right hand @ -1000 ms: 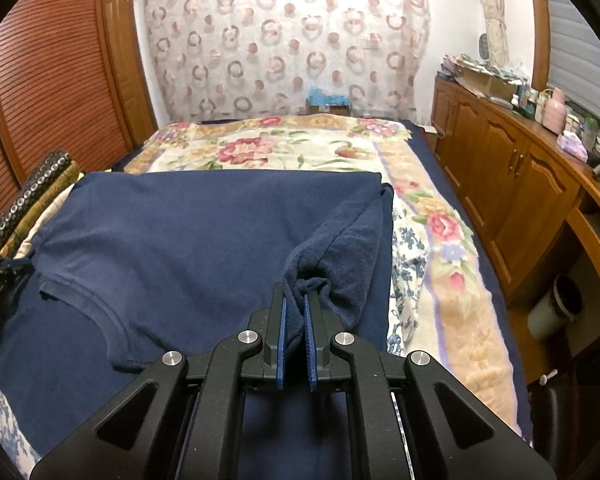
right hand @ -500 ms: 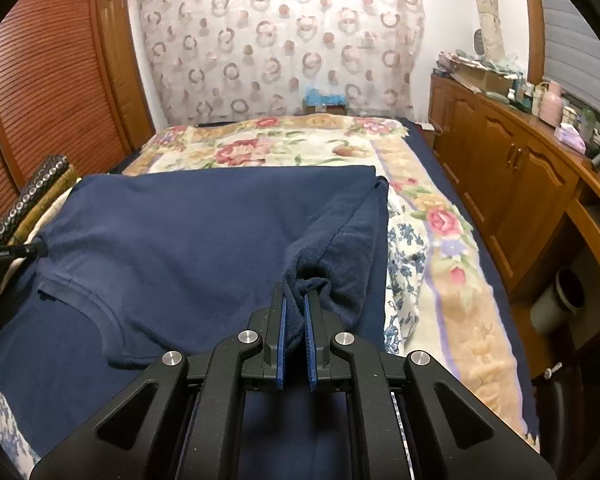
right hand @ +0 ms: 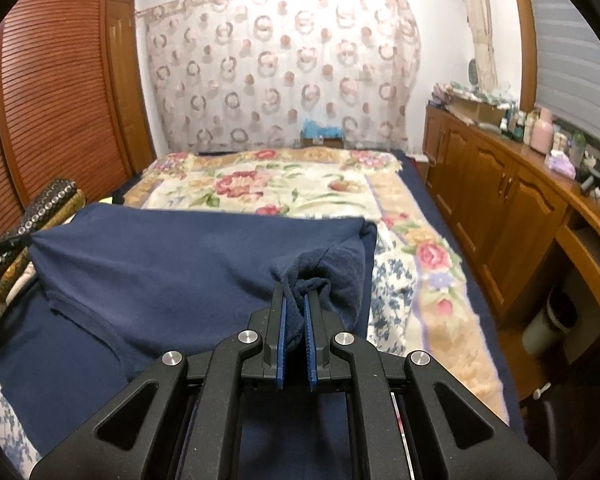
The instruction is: Fold small clothes
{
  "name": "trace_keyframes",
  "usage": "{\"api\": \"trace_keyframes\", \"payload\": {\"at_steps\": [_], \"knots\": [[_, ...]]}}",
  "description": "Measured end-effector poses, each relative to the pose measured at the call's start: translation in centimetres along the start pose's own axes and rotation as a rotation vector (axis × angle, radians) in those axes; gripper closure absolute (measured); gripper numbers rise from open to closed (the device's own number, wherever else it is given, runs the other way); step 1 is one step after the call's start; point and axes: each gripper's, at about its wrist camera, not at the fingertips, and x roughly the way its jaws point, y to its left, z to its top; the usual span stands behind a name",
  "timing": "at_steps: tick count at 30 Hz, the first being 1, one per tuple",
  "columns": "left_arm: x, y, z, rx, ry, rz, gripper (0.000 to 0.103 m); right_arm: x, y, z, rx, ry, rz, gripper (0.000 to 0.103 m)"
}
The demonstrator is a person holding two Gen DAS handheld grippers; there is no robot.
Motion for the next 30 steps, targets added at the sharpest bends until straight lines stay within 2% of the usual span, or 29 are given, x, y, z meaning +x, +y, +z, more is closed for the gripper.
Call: {"api": "trace_keyframes", "payload": {"at_steps": [3,7,19,22,26,28,30], "knots": [[-2.1,0.2,0.3,0.004,-0.035,-0.013,0.103,-1.9,0.1,0.5,0.000,-0.034,-0.005,0.098],[-4.3,-0.1,-0.9,0.033,-0.050,-0.026,0.103,-4.6,0.0,0.3,0.002,-0.067,0.002,0.098],[-9.4,-0.9,-5.2,0.076,-0.089,-0.047,0.103,-10.3,1.4,-5.1,-0.011,-0.059,-0.009,0.098],[-9.7,-1.0,-6.6,0.088,-0.069,-0.033,0.103,-11.0,1.7,-5.7,-0.012,-0.057,-0.017,0.098],[-8.2,-0.4,-8.7,0.080,0.018,-0.021,0.103,-10.2,2.4,-7.5,-0.038,-0.002,-0.050,0.097],[-8.0,0.0,-9.9,0.071,0.043,0.000,0.097,-9.4,2.5,-8.7,-0.049,0.043,-0.078,0.097],[-8.0,0.5,-10.6,0.056,0.057,-0.011,0.084,-9.1,2.4,-9.5,-0.053,0.068,-0.100,0.087]]}}
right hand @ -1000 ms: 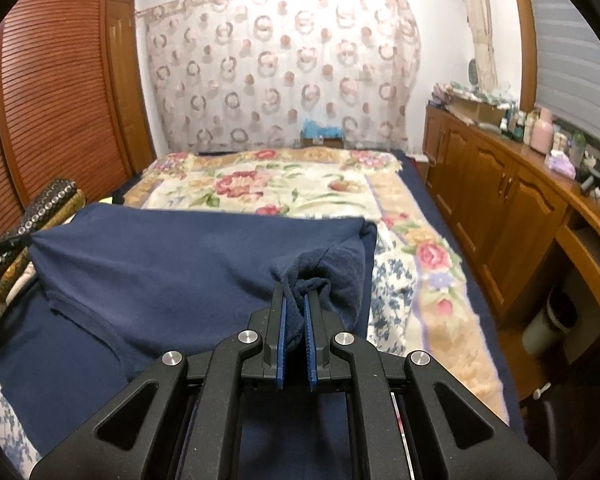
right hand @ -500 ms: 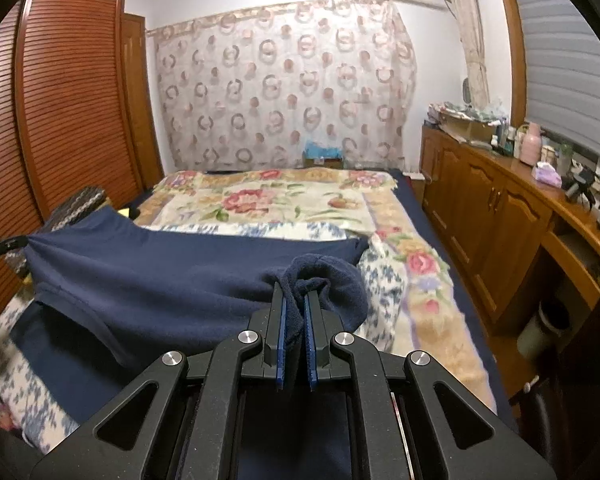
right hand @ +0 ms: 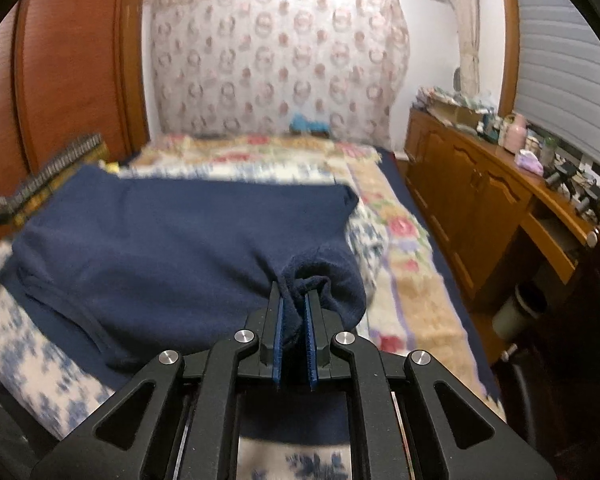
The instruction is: Fold small clothes
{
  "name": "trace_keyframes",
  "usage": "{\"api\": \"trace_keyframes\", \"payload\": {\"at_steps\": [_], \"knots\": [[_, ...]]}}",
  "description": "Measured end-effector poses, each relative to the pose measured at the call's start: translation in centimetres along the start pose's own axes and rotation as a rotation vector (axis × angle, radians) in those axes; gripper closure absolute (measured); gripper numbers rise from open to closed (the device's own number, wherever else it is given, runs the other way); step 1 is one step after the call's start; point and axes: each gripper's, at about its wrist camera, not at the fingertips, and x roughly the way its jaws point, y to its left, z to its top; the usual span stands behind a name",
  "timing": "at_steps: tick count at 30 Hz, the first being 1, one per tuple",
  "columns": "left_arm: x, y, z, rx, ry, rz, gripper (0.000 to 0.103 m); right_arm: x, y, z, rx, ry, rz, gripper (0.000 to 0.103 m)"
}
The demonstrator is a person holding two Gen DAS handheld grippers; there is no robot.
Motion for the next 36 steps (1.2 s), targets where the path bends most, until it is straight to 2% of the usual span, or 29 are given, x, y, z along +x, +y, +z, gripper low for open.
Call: {"api": "trace_keyframes", "payload": {"at_steps": [1,3,5,8,9,14,23,29,36], "knots": [[0.0,0.1,-0.4,0.004,0.008,-0.001,0.080,0.2,-0.2,-0.4,0.004,0.016,-0.008,0.084],[-0.1,0.2,-0.8,0.013,0.010,0.015,0.073,0.1,-0.5,-0.7,0.008,0.028,-0.010,0.062],[-0.1,0.3,-1.2,0.011,0.011,0.016,0.066,-0.4,-0.9,-1.1,0.019,0.012,-0.035,0.048],[0.0,0.7,-1.4,0.002,0.018,0.016,0.054,-0.9,-1.0,-0.9,0.029,0.008,-0.043,0.039],[-0.1,0.8,-1.4,0.002,0.019,0.015,0.050,-1.0,-0.9,-0.9,0.025,0.004,-0.035,0.038],[-0.2,0.6,-1.4,0.008,0.018,0.027,0.050,-0.5,1.1,-0.4,-0.004,0.001,0.030,0.037],[0.0,0.6,-1.2,0.011,0.023,0.041,0.050,3.9,6.5,0.3,-0.055,0.069,0.150,0.037],[0.5,0.8,-1.2,0.007,0.026,0.055,0.050,5.8,9.1,0.1,-0.095,0.123,0.173,0.037],[2.4,2.6,-0.8,-0.010,0.059,0.078,0.050,7.1,9.8,0.0,-0.124,0.166,0.164,0.037]]}}
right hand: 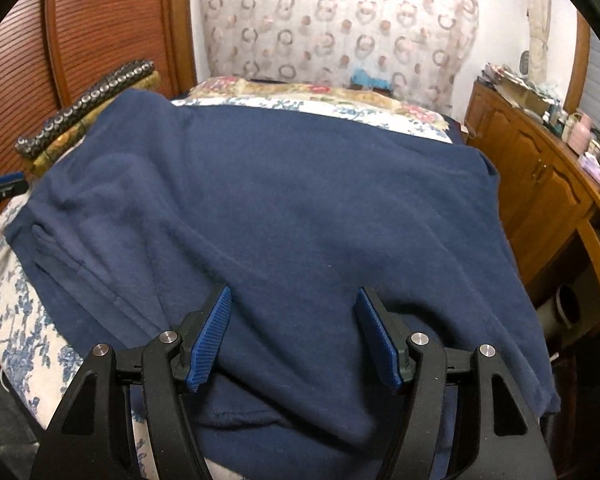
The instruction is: Fold small clothes
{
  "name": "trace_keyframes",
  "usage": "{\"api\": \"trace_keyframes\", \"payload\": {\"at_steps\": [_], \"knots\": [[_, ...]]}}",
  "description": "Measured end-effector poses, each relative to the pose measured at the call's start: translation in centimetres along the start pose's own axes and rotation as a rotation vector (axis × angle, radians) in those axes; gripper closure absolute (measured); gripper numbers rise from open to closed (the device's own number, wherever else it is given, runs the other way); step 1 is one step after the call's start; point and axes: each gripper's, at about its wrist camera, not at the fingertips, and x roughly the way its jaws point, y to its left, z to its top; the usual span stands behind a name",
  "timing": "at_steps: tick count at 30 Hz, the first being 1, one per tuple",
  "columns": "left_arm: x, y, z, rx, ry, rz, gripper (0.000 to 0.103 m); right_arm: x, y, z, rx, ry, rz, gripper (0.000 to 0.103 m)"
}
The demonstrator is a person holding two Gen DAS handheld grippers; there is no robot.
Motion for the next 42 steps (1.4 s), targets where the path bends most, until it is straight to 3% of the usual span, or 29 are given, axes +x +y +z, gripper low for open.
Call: {"api": "trace_keyframes", "payload": {"at_steps": [18,19,21,22,23,24,31,37,40,42], "knots": [[5.5,-2.8,2.4,0.051,0.126,-0.096,0.050,0.6,-0.9,0.1,0.019,0.020,0.016,0.029],[5.5,-2.7,2.5,0.044,0.122,-0.106,0.052,0.6,-0.9,0.1,0.019,0.020,0.017,0.028],[5.3,-2.7,2.4,0.040,0.114,-0.130,0.080,0.6,-1.0,0.1,0.019,0.020,0.016,0.028],[5.2,-2.6,2.4,0.038,0.115,-0.135,0.084,0.6,-1.0,0.1,0.020,0.020,0.016,0.028],[5.1,-2.6,2.3,0.035,0.113,-0.141,0.097,0.6,-1.0,0.1,0.020,0.020,0.016,0.028],[4.6,-2.6,2.3,0.035,0.098,-0.153,0.098,0.6,-1.0,0.1,0.020,0.020,0.017,0.028],[-1.1,-1.1,1.4,-0.002,-0.042,-0.078,0.099,0.6,-1.0,0.1,0.020,0.020,0.016,0.028],[-0.8,-0.6,-0.4,0.004,0.024,-0.027,0.094,0.6,-0.9,0.1,0.020,0.020,0.017,0.028],[-0.1,-0.4,-1.1,0.002,0.053,-0.011,0.081,0.6,-0.9,0.1,0.020,0.020,0.016,0.028],[0.0,0.0,-1.5,-0.010,0.067,-0.010,0.067,0.6,-1.0,0.1,0.020,0.020,0.016,0.028]]}}
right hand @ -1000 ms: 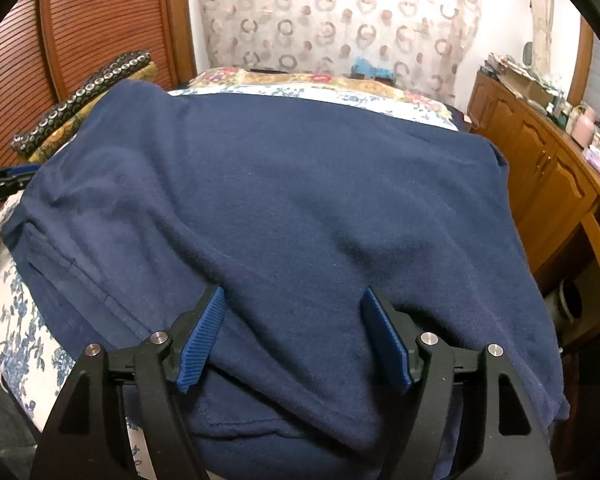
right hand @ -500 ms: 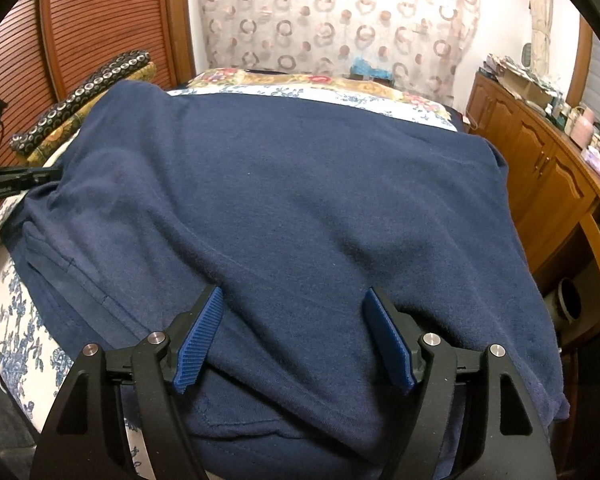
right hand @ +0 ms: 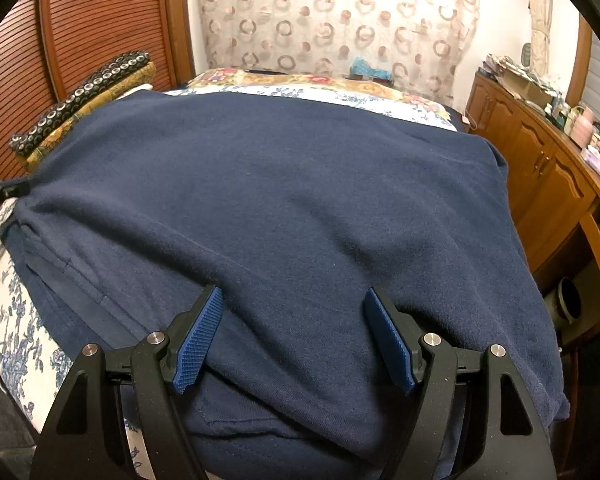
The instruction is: Fold small clothes
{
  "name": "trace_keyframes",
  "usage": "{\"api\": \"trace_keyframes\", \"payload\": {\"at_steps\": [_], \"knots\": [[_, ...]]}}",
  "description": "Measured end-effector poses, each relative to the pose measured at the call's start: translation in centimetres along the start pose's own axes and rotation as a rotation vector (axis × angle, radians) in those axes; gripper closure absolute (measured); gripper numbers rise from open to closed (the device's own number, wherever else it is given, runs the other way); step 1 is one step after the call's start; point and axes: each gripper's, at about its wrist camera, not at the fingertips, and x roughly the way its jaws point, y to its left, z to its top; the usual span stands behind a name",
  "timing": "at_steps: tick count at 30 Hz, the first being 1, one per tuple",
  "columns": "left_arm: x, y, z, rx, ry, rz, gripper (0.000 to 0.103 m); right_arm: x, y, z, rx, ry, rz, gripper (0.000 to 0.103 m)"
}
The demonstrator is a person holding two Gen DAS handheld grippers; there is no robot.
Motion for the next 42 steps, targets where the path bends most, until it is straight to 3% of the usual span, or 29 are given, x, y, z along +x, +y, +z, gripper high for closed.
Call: {"api": "trace_keyframes", "payload": {"at_steps": [6,11,27,31,34,36,38,42], "knots": [[0.3,0.4,-0.5,-0.004,0.025,0.015,0.053,0.0,-0.1,0.0,0.000,0.000,0.000,0.028],[0.6,0.3,-0.8,-0.009,0.032,0.016,0.049,0.0,-0.1,0.0,0.000,0.000,0.001,0.028],[1.0,0.3,-0.7,-0.001,0.020,0.019,0.048,0.0,0.0,-0.1,0.001,0.000,0.001,0.027],[1.0,-0.5,-0.6,0.031,0.039,-0.030,0.049,0.0,0.0,-0.1,0.001,0.000,0.002,0.027],[1.0,-0.9,-0.4,0.050,0.045,-0.046,0.067,0.0,-0.1,-0.1,0.002,-0.001,0.001,0.027],[1.0,-0.9,-0.1,0.052,0.048,-0.059,0.087,0.0,-0.1,-0.1,0.001,-0.001,0.002,0.027],[0.9,-1.0,0.1,0.050,0.045,-0.073,0.095,0.0,-0.1,-0.1,0.001,0.000,0.002,0.027],[-0.5,-1.8,0.7,0.062,-0.023,-0.114,0.097,0.0,-0.1,-0.1,0.001,-0.001,0.002,0.027]]}}
